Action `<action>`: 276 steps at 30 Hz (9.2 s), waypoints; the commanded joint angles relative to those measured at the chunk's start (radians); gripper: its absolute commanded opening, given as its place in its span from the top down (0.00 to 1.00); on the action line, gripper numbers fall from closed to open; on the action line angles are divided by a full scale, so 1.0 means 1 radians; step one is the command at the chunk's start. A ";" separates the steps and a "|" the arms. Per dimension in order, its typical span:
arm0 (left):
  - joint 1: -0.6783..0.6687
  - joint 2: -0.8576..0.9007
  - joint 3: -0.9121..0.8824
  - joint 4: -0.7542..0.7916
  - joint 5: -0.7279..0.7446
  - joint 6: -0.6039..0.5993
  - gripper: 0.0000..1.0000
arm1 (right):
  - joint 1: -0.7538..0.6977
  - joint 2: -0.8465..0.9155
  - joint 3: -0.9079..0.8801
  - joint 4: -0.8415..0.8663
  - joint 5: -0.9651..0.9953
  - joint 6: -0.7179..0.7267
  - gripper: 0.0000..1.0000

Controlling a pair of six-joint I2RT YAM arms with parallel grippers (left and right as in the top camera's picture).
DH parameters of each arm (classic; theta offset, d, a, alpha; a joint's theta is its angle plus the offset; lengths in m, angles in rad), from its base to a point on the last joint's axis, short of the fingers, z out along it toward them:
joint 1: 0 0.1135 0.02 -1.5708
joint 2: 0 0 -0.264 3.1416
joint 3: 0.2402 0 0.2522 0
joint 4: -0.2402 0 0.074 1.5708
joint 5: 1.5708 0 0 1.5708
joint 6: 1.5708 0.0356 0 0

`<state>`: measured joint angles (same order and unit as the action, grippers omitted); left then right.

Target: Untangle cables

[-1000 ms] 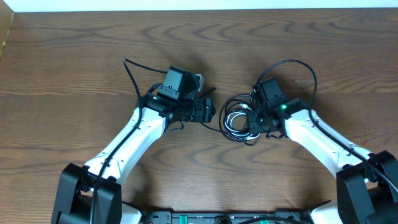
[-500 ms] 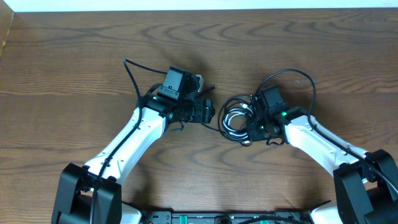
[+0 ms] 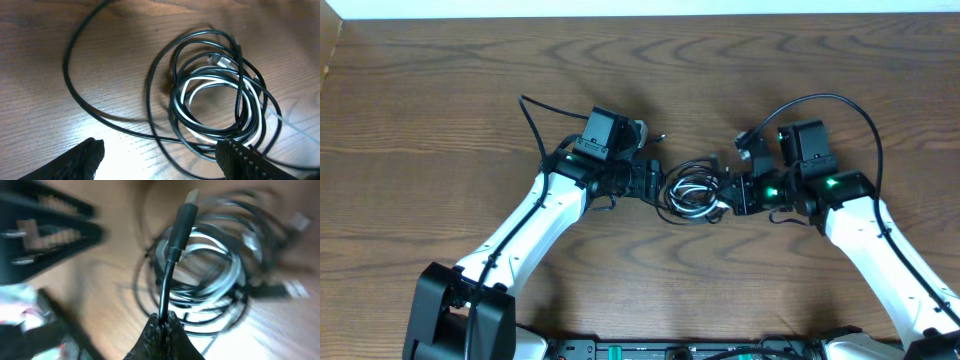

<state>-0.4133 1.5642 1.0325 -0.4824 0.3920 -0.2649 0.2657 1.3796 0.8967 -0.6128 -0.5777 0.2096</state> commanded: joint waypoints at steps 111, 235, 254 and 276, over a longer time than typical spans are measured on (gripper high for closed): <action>-0.174 -0.233 -0.006 0.583 0.299 -0.104 0.92 | -0.101 -0.009 0.014 0.104 0.058 0.175 0.99; -0.141 -0.298 0.008 0.067 -0.230 -0.245 0.45 | -0.070 -0.013 0.014 0.178 -0.056 0.168 0.99; -0.365 -0.027 0.015 0.159 -0.389 -0.519 0.58 | -0.070 -0.013 0.014 0.175 -0.072 0.168 0.99; -0.309 -0.089 0.015 0.201 -0.472 -0.462 0.80 | -0.070 -0.013 0.014 0.174 -0.050 0.168 0.99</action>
<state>-0.7280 1.4937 1.0233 -0.2832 -0.0597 -0.7605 0.1959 1.3788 0.9020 -0.4408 -0.6216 0.3756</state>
